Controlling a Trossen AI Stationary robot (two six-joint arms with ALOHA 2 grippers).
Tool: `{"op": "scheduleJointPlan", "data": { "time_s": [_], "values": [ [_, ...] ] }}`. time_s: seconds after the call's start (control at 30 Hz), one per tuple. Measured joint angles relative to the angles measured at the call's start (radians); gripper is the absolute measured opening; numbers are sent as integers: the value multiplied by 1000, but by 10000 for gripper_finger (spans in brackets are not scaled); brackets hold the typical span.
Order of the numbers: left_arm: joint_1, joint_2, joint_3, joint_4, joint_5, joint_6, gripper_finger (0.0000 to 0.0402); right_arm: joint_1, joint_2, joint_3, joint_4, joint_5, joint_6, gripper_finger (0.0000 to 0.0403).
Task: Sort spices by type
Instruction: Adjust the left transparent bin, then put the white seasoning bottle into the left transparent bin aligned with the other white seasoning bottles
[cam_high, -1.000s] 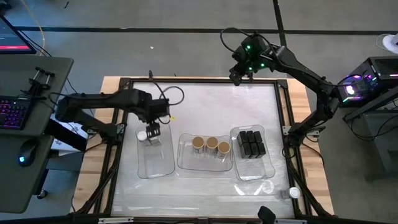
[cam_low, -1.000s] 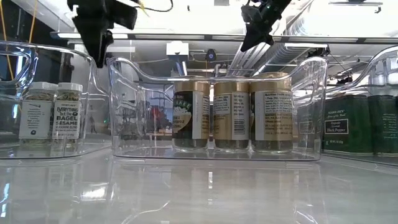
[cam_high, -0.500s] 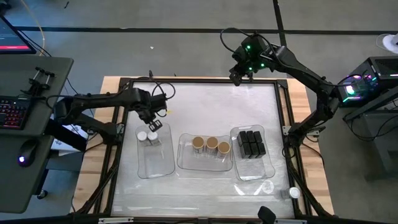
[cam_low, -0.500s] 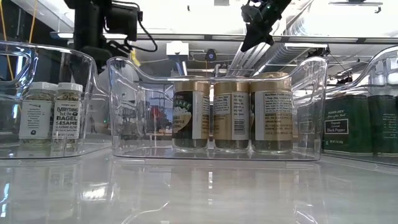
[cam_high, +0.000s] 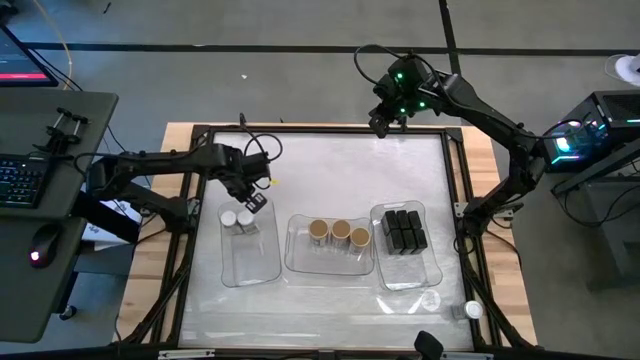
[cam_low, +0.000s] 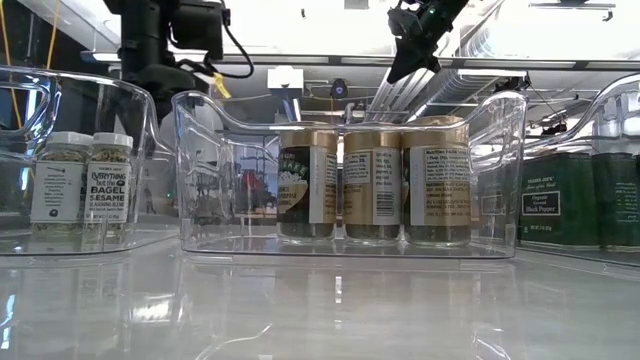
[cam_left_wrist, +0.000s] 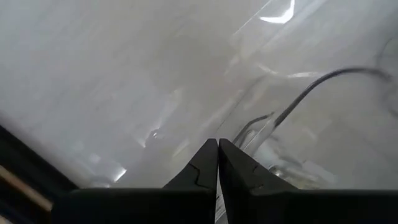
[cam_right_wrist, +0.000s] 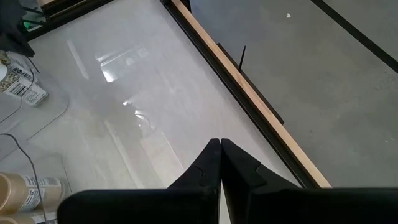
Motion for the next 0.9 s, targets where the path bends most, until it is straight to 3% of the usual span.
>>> {"op": "scheduleJointPlan", "data": {
  "time_s": [0.6, 0.9],
  "values": [
    [-105, 36, 2, 243, 85, -60, 0, 0, 0, 0, 2, 1, -4, 0],
    [-8, -48, 133, 210, -13, 53, 0, -35, -58, 0, -45, 38, -6, 0]
  ]
}}
